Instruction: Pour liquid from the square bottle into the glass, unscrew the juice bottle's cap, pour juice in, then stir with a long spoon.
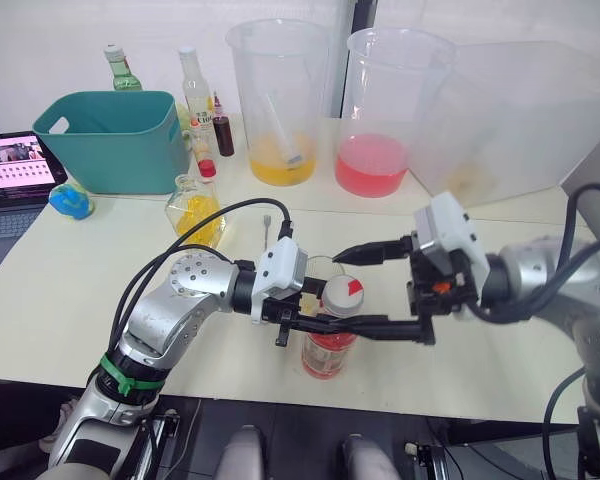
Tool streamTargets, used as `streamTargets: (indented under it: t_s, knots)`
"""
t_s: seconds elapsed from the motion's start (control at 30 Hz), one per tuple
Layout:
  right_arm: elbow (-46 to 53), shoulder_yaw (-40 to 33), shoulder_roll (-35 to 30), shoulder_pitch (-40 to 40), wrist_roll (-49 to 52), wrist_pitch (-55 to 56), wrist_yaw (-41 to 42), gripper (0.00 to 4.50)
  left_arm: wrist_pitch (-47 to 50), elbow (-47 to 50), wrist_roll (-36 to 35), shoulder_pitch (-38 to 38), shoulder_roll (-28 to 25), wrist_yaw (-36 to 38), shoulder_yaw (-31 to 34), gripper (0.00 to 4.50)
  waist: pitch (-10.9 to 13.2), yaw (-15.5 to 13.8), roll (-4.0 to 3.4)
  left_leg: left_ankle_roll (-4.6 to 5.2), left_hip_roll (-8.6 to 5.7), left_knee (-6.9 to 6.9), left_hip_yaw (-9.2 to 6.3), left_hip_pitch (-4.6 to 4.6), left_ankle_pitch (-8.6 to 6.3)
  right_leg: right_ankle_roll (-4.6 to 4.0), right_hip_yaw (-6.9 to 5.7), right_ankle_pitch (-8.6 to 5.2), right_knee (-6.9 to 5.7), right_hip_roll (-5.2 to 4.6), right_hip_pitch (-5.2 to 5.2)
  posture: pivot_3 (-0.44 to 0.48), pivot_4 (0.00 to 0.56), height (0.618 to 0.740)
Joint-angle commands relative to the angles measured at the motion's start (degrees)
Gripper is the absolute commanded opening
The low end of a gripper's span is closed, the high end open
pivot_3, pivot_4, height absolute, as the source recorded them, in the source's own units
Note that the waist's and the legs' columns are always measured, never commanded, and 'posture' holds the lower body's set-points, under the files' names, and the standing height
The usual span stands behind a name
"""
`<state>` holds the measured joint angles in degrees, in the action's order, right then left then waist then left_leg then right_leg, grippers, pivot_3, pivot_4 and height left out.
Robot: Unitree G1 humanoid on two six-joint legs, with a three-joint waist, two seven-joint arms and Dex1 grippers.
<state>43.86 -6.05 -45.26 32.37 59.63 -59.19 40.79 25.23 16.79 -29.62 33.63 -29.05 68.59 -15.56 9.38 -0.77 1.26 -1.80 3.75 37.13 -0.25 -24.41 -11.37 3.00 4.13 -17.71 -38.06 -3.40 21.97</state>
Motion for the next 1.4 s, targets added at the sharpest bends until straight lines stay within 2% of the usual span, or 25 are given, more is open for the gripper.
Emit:
streamTargets:
  t_s: [0.03, 0.1, 0.13, 0.33, 0.37, 0.47, 0.53, 0.63, 0.83, 0.97, 1.03, 1.1, 1.27, 1.4]
  knots:
    - [2.59, -3.03, -0.42, -0.66, 2.61, -0.58, -6.75, 4.43, -0.34, -2.34, 1.6, 1.0, 0.65, 0.97, -1.95, 1.27, 0.0, -0.09, 0.0, 0.0, 0.0, 0.0, 0.0, 0.0, 0.0, 0.0, 0.0, 0.0, 0.01, 0.0, 0.0, 0.0, 0.15, 0.728]
    - [3.24, -3.08, -0.53, -1.29, 3.56, -0.42, -9.13, 4.43, -0.53, -3.37, 1.7, 1.82, 0.97, 1.6, -2.09, 1.27, 0.0, -0.12, 0.01, 0.0, -0.01, 0.0, 0.0, -0.01, 0.0, 0.0, -0.01, 0.0, 0.02, 0.0, -0.01, 0.0, 0.15, 0.728]
    - [3.41, -3.08, -0.4, -1.59, 4.11, -0.04, -10.01, 3.92, -0.64, -3.66, 1.74, 1.99, 1.04, 1.79, -2.11, 1.27, 0.0, -0.07, 0.01, 0.0, -0.01, 0.0, 0.0, -0.01, 0.0, 0.0, -0.01, 0.0, 0.02, 0.0, -0.01, 0.0, 0.15, 0.728]
    - [4.08, -2.03, -1.66, -3.83, 5.64, 2.01, -9.01, 1.91, -0.57, -4.29, 2.07, 2.47, 1.29, 1.9, -1.99, 1.27, 0.0, 0.05, 0.0, 0.0, -0.01, 0.0, -0.01, -0.01, 0.0, 0.01, 0.0, 0.0, 0.02, 0.0, -0.01, 0.0, 0.15, 0.728]
    - [3.96, -1.78, -1.82, -4.05, 5.51, 2.39, -8.53, 1.71, -0.51, -4.22, 2.14, 2.43, 1.26, 1.78, -1.95, 1.27, 0.0, 0.04, 0.01, 0.0, -0.01, 0.0, -0.01, -0.01, 0.0, 0.0, 0.01, 0.0, 0.04, 0.0, -0.01, 0.0, 0.15, 0.728]
    - [3.02, -0.47, -2.31, -4.27, 4.12, 4.06, -6.13, 1.71, -0.21, -3.93, 2.27, 2.27, 1.12, 1.24, -1.78, 1.27, 0.0, 0.08, 0.0, 0.0, 0.0, -0.01, -0.01, -0.01, 0.0, 0.01, 0.0, -0.01, 0.04, 0.01, -0.01, 0.0, 0.15, 0.728]
    - [1.22, 1.93, -2.98, -3.36, 1.15, 6.14, -1.65, 1.71, 0.09, -3.6, 2.42, 2.02, 0.97, 0.62, -1.57, 1.27, 0.0, 0.08, 0.0, 0.0, 0.0, 0.0, -0.01, 0.0, 0.0, 0.01, 0.0, -0.01, 0.04, 0.01, -0.01, 0.0, 0.15, 0.728]
    - [-2.88, 8.22, -4.64, 0.04, -5.42, 11.04, 8.87, 1.71, 0.74, -2.48, 2.6, 1.22, 0.48, -0.71, -1.06, 1.27, 0.0, 0.25, 0.0, 0.0, 0.0, -0.01, 0.0, 0.01, 0.0, 0.01, 0.0, -0.01, 0.06, 0.01, -0.02, 0.0, 0.15, 0.728]
    - [-15.1, 19.59, -2.59, 11.35, -16.04, 21.92, 30.89, 1.71, 3.02, 2.36, 1.74, -2.2, -1.73, -2.92, 0.69, 1.27, 0.0, 0.8, 0.0, 0.0, 0.08, -0.04, 0.0, 0.08, 0.0, 0.0, 0.01, -0.01, 0.04, 0.07, -0.01, 0.0, 0.15, 0.728]
    - [-20.67, 22.87, -1.39, 17.19, -17.26, 24.15, 43.29, 1.71, 3.88, 4.11, 1.88, -3.48, -2.98, -4.53, 1.69, 1.27, 0.0, 0.82, 0.0, 0.0, 0.08, -0.03, 0.0, 0.06, 0.0, 0.0, 0.0, -0.01, 0.03, 0.06, 0.0, 0.0, 0.15, 0.728]
    - [-22.56, 22.95, -1.09, 19.08, -17.41, 24.4, 46.95, 1.71, 4.32, 4.98, 1.56, -4.1, -3.6, -4.98, 2.07, 1.27, 0.0, 0.81, 0.0, 0.0, 0.09, -0.06, 0.0, 0.06, 0.0, -0.01, 0.0, -0.01, 0.01, 0.06, 0.02, 0.0, 0.15, 0.728]
    - [-23.74, 22.38, -1.34, 20.17, -17.47, 23.84, 48.74, 2.75, 4.51, 5.37, 1.37, -4.34, -3.85, -5.23, 2.2, 1.27, 0.0, 0.72, 0.0, 0.0, 0.08, -0.09, 0.0, 0.02, 0.0, -0.01, -0.01, -0.01, 0.0, 0.06, 0.06, 0.0, 0.15, 0.728]
    - [-23.8, 18.5, -2.4, 20.18, -17.23, 21.85, 46.52, 4.42, 4.29, 5.74, 0.72, -4.67, -4.19, -5.17, 2.23, 1.27, 0.0, 0.75, 0.0, 0.01, 0.08, -0.09, 0.0, 0.0, -0.01, -0.02, -0.01, -0.01, 0.01, 0.06, 0.1, 0.0, 0.15, 0.728]
    - [-17.13, 10.86, -4.5, 16.13, -12.26, 16.61, 38.59, 4.47, 4.11, 5.04, 0.32, -4.19, -3.87, -4.71, 1.81, 1.27, 0.01, 0.66, 0.0, 0.01, 0.08, -0.09, 0.0, -0.01, -0.01, -0.02, 0.0, 0.0, 0.01, 0.06, 0.11, 0.0, 0.15, 0.728]
